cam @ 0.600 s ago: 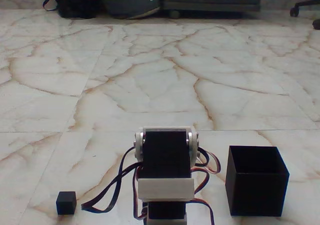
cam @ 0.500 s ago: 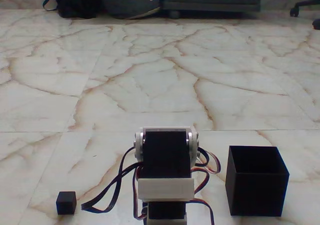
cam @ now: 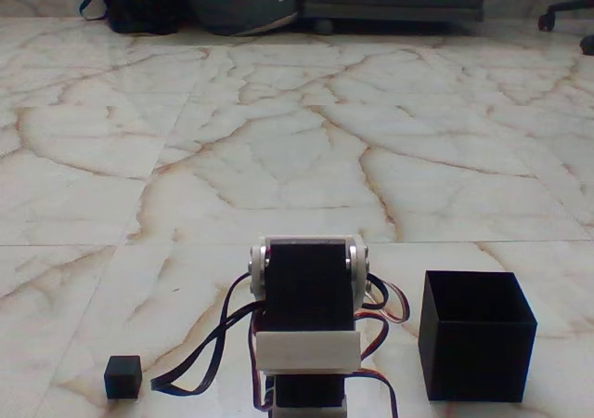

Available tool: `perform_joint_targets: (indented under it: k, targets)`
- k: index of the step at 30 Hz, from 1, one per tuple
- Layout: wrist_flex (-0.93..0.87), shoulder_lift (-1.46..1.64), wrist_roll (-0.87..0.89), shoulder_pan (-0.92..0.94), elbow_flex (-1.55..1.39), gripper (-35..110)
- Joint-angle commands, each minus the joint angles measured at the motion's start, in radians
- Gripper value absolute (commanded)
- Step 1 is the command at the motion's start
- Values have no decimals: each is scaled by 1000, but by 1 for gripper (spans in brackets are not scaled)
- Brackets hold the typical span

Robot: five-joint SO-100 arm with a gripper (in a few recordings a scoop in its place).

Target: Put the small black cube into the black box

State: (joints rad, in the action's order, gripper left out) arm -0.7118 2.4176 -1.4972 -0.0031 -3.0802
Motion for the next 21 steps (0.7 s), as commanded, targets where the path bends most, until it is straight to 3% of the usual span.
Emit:
perform_joint_targets:
  k: [1, 6, 13, 21]
  targets:
    - [6, 11, -5, 6, -2, 3]
    - [11, 11, 32, 8, -2, 2]
    - [-37, -32, -155, 8, 77, 4]
    - [-330, -259, 69, -207, 488, 7]
